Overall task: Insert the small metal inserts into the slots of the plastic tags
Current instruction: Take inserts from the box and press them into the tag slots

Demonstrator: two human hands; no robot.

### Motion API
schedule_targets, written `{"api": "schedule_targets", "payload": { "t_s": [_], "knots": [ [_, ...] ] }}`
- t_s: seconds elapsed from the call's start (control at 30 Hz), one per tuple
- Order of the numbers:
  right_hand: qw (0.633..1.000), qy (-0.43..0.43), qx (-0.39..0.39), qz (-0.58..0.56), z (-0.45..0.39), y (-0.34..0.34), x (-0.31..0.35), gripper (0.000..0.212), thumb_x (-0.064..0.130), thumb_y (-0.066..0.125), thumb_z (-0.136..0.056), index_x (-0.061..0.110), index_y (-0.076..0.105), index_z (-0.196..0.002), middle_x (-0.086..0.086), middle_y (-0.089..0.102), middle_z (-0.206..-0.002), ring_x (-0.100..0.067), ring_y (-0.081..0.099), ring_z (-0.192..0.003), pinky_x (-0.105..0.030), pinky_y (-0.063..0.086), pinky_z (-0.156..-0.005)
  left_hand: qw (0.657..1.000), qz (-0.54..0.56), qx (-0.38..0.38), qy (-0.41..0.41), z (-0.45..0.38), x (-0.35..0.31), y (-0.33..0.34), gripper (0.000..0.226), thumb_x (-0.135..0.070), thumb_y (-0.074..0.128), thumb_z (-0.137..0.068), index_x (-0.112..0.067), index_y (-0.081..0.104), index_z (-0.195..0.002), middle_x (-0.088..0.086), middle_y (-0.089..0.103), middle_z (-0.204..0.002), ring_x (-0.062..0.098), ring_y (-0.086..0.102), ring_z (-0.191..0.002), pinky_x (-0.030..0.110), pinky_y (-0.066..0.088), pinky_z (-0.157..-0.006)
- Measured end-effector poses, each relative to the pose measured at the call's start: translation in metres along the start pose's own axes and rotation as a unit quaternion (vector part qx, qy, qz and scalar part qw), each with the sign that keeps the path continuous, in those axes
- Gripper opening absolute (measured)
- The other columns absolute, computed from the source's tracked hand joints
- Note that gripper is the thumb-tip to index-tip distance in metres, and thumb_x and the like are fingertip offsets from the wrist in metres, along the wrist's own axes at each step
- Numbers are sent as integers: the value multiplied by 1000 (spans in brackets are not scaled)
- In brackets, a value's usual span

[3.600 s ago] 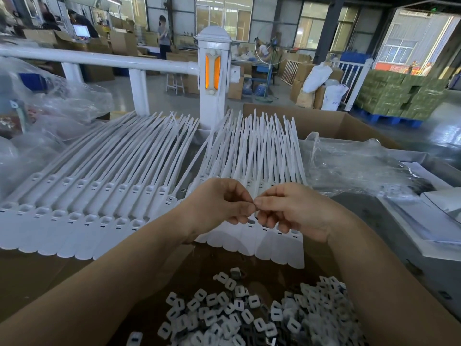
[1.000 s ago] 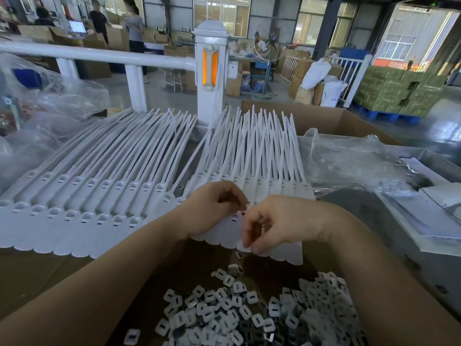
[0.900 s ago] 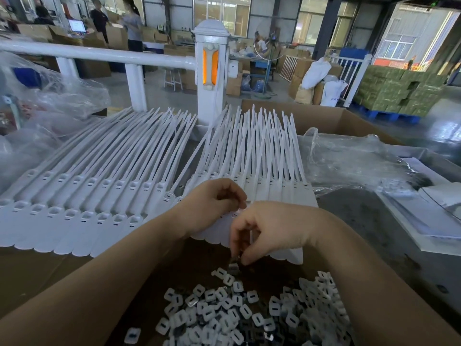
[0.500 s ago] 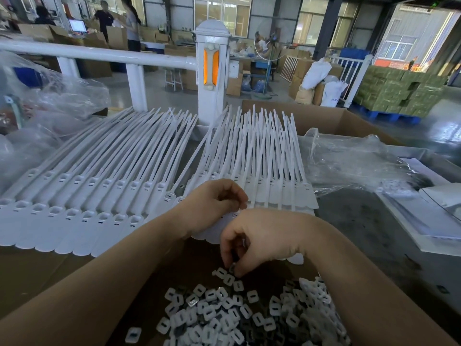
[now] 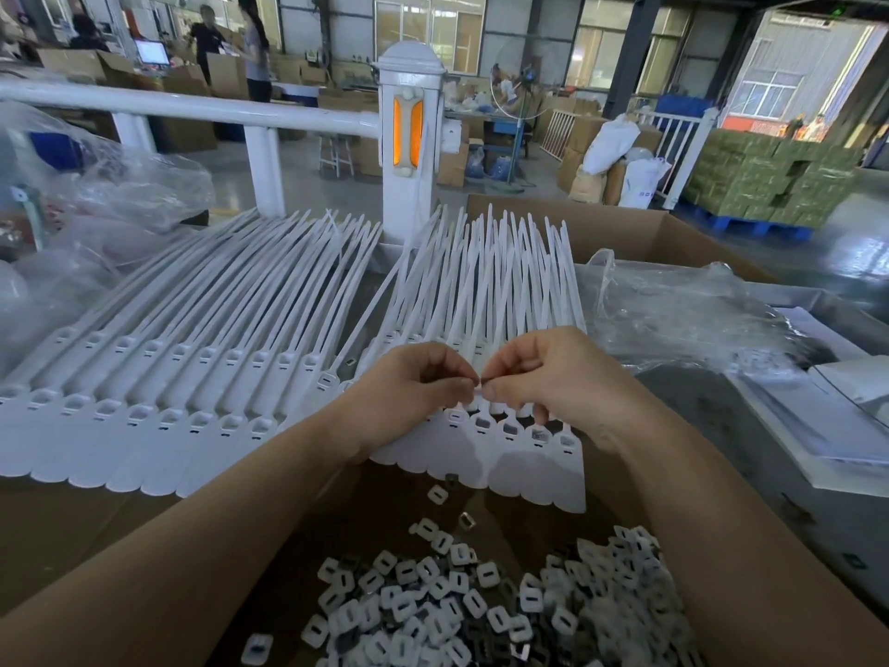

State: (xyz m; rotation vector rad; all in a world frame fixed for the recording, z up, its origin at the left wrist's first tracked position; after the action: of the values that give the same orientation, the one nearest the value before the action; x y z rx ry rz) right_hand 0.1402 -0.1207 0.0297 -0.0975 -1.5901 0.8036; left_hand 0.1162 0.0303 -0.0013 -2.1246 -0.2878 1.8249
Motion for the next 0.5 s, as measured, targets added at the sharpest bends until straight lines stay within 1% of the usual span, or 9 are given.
{"api": "schedule_targets", "payload": {
  "t_s": [0.07,0.1,0.17,0.23,0.33,0.43,0.5],
  "knots": [
    [1000,6,-31,3,-2,-4,-3,14,16,85,-76,27,76,-72,-1,75,-75,-17,63,-60,-26,49,-50,1000,-2,-2,-3,0,-1,-1,8,-16,66,-92,-21,72,-90,-6,75,-83,-1,63,-71,7,45,-64],
    [999,7,-38,10,-2,-5,-4,15,16,85,-75,27,76,-71,0,75,-74,-17,64,-60,-24,50,-49,1000,-5,-3,-2,1,-2,-1,7,-18,66,-92,-22,72,-90,-5,75,-83,-1,63,-71,7,45,-64],
    [999,4,-39,27,-3,-3,-4,14,15,85,-76,25,75,-73,2,75,-73,-11,64,-58,-19,48,-48,1000,-17,-6,2,1,-4,-1,6,-22,67,-91,-21,73,-89,-5,74,-83,-1,63,-71,8,45,-65],
    [998,-7,-40,43,-3,-2,-1,15,15,84,-76,24,73,-76,3,74,-71,-4,63,-55,-16,46,-48,999,-37,-16,7,2,-7,-1,6,-26,70,-89,-22,73,-87,-3,73,-82,2,61,-70,15,47,-67],
    [995,-29,-41,87,-3,0,5,17,19,85,-75,25,70,-77,5,74,-71,-4,65,-58,-19,51,-52,997,-71,-31,20,3,-11,-1,6,-28,72,-87,-22,72,-87,1,71,-82,9,59,-69,28,50,-68],
    [992,-36,-39,113,-2,1,6,18,21,86,-74,26,69,-78,8,74,-72,-4,69,-64,-20,53,-56,995,-94,-33,30,4,-14,0,4,-26,71,-88,-23,72,-86,-1,71,-81,15,63,-76,29,52,-72],
    [994,-32,-38,92,-2,1,5,19,20,85,-74,24,69,-81,6,75,-74,-4,68,-62,-20,52,-54,995,-87,-33,28,4,-15,0,5,-24,70,-89,-22,72,-85,0,71,-81,18,63,-77,29,52,-73]
  ]
}}
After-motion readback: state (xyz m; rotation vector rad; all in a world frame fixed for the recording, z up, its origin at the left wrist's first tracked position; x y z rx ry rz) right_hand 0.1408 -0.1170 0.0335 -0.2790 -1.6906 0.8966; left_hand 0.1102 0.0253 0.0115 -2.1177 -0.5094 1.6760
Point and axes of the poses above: each hand's wrist, its own z-axis away from the middle knuckle, its own y-axis out of the palm, x = y × z, the point moved 7 cm from there along -z, towards the middle knuckle
